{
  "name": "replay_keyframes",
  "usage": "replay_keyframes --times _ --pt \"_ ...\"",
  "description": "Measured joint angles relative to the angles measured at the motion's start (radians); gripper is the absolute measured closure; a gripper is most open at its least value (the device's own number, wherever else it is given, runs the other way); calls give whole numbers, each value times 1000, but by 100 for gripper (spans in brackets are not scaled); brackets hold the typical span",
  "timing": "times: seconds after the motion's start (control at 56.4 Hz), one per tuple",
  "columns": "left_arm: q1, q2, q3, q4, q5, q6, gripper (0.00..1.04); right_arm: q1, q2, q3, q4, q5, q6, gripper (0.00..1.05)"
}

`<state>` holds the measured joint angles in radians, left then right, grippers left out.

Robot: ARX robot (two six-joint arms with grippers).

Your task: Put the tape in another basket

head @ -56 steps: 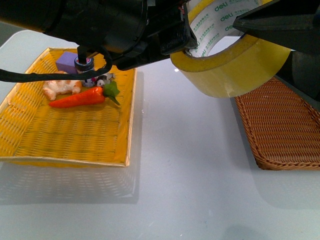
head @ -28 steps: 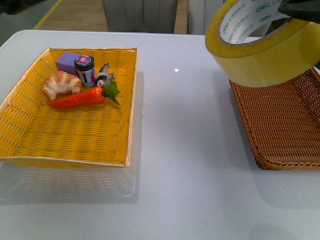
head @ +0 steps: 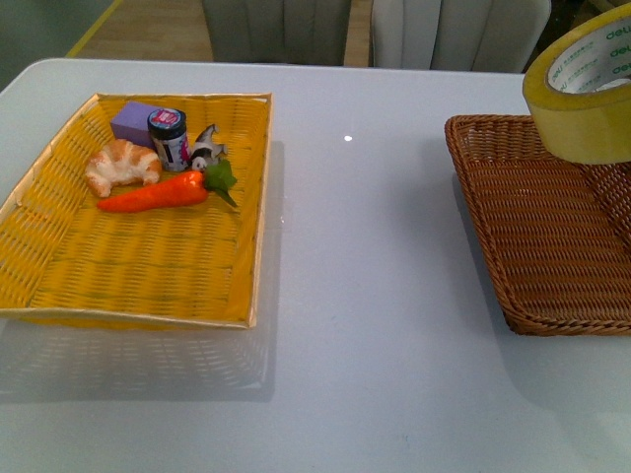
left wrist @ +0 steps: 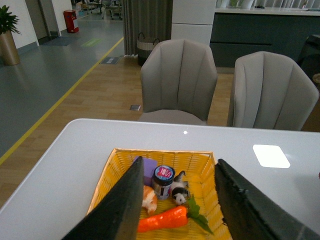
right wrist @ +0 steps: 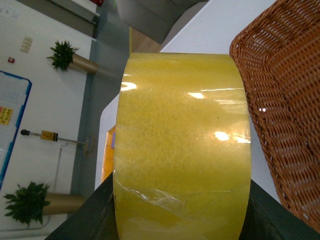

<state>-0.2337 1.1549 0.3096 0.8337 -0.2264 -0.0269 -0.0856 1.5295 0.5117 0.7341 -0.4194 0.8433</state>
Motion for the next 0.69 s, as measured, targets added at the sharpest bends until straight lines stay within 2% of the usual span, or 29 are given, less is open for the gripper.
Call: replay_keyframes --times 0.124,0.142,0.532,0.62,0.691 --pt "50 -99 -85 -7 51 9 102 -40 213 105 103 8 40 57" --pt "55 -112 -94 -10 57 8 103 -44 235 116 110 11 47 57" --pt "139 -348 -218 -126 135 15 103 -47 688 405 150 100 106 57" --pt "195 -400 -235 -162 214 16 103 -43 738 465 136 116 111 57" --pt "225 -444 -249 -194 219 16 103 -39 776 511 120 126 111 57"
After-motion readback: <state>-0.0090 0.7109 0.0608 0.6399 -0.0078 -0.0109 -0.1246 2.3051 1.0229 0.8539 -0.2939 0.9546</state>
